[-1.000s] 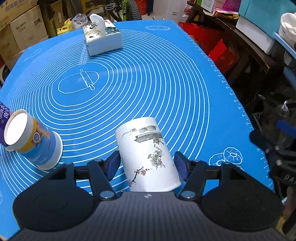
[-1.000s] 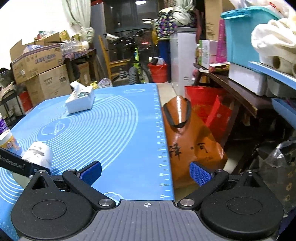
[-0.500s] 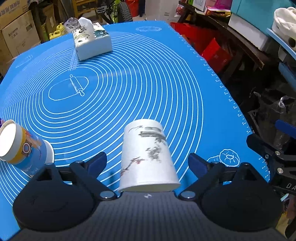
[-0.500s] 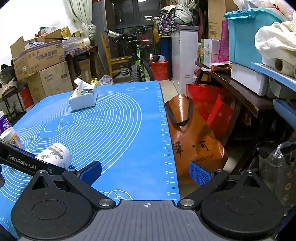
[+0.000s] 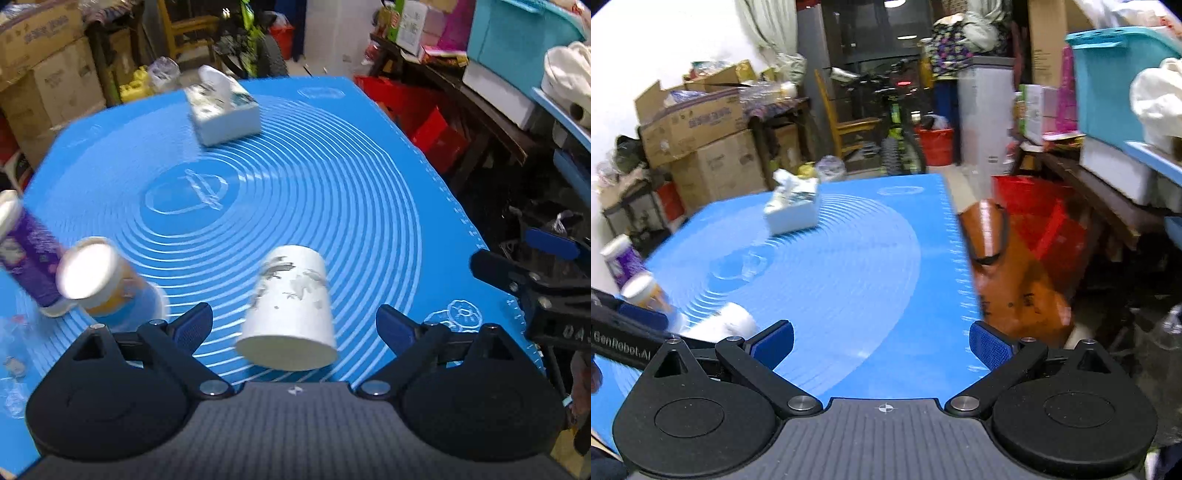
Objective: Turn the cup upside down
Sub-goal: 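Lift the white cup with the right gripper and rotate it rim-down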
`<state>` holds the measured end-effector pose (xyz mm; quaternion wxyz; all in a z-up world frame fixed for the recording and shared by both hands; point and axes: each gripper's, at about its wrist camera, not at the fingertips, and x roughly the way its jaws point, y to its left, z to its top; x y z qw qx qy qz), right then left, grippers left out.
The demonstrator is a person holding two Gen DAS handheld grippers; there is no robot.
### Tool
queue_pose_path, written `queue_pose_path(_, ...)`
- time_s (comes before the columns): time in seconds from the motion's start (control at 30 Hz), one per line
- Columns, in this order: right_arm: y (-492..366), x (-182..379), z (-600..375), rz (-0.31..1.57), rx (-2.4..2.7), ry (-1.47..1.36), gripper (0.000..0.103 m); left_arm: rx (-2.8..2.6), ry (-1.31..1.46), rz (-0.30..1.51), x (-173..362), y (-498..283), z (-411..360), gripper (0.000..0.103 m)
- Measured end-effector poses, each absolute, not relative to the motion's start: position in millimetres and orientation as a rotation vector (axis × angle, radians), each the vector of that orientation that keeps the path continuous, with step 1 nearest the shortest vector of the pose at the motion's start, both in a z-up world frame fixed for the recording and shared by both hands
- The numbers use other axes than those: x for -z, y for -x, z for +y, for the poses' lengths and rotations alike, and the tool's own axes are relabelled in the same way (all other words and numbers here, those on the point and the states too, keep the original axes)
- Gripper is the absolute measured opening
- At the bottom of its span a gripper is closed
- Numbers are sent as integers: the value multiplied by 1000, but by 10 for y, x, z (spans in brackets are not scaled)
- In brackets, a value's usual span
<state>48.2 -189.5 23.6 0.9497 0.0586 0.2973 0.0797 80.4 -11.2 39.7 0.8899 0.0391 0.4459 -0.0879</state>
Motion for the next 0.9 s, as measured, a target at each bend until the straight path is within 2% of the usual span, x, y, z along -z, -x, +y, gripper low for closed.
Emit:
queue_pose_path(0.33,-1007,-342,-1110,735,-374,-168,101,26,-74,878,-383,-547,587,95)
queue_pose_path(0.6,-1592,-113,-470,924,-410,-289,100,-60,-6,911,-168,-492,1056,95)
queue_pose_path(0.8,-1822,176,-236,1082,-386,-322,86,-57,23,913,-128,-473,1174,95)
queue_pose_path(0.83,-1807,178,-218,1072,-383,-313,76,-52,24,913,-121,-483,1178,95)
queue_pose_path(0.9,-1793,176,-213,1076,-385,-310,74,-45,23,914,-101,-477,1161,95)
